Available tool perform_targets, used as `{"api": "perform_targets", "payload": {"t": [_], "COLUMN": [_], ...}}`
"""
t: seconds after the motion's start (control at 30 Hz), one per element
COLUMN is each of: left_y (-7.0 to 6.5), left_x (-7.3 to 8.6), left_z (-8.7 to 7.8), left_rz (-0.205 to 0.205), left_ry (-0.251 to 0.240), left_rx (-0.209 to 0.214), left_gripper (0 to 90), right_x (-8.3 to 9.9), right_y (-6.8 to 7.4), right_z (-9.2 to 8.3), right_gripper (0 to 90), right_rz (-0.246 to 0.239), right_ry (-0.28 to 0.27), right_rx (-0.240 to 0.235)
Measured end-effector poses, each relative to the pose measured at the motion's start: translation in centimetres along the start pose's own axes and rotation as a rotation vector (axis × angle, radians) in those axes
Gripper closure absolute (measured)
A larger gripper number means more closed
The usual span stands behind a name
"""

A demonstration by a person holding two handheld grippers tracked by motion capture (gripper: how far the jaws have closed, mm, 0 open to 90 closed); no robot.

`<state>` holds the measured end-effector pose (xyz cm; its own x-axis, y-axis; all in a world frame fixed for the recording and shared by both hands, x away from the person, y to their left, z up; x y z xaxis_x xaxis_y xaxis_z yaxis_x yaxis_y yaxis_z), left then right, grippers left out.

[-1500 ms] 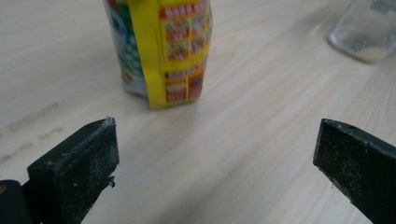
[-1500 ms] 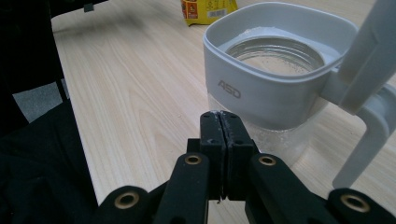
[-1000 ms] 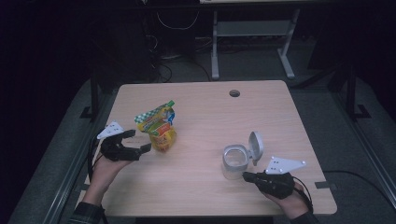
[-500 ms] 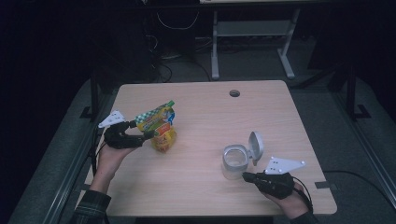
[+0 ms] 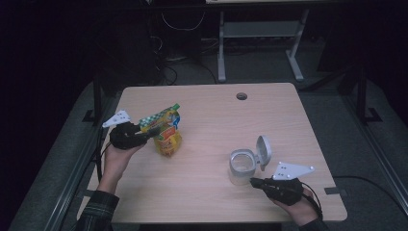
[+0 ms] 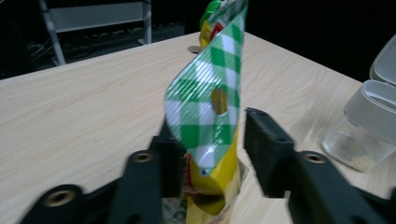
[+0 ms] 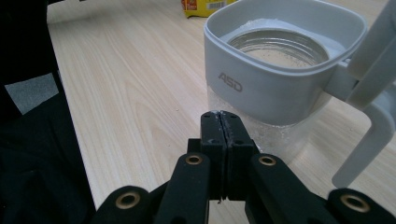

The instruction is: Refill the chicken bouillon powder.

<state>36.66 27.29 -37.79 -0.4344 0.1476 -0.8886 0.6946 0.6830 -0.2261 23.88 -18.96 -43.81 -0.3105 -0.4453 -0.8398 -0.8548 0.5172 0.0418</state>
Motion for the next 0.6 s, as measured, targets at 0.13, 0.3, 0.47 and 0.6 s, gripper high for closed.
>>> {"api": "perform_targets", "payload": {"t": [0.13,0.3,0.47,0.6], "left_y": [0.03,0.35,0.32,0.10], "left_x": [-0.08,-0.12,-0.16,-0.44], "left_z": [0.08,0.05,0.11,0.06], "left_rz": [0.005,0.005,0.013,0.031], "left_ry": [0.004,-0.001,-0.008,-0.010], "left_rx": [0.014,0.016,0.018,0.008], "left_gripper": [76.6,87.4,89.6,90.0], "right_x": [0.02,0.02,-0.01,-0.02], "right_y": [-0.03,-0.02,-0.01,-0.08], "right_z": [0.00,0.00,-0.04,-0.08], "right_gripper": [88.7,89.0,89.5,90.0], "right_rz": [-0.001,0.001,0.001,0.009], "right_ry": [-0.001,0.002,-0.002,-0.005], "right_rx": [0.001,0.004,0.004,0.007]}}
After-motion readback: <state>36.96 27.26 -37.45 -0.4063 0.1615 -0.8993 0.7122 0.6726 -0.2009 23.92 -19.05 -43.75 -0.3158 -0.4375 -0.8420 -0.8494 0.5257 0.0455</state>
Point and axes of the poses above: each handheld gripper's, and its own axes: z roughly forward along the jaws, x roughly out of its underside, y roughly to its left, the point moved 1 cm from there along z, roughly forward along the jaws, and after that the axes turned 5 degrees about -z, right-handed, at the moved point
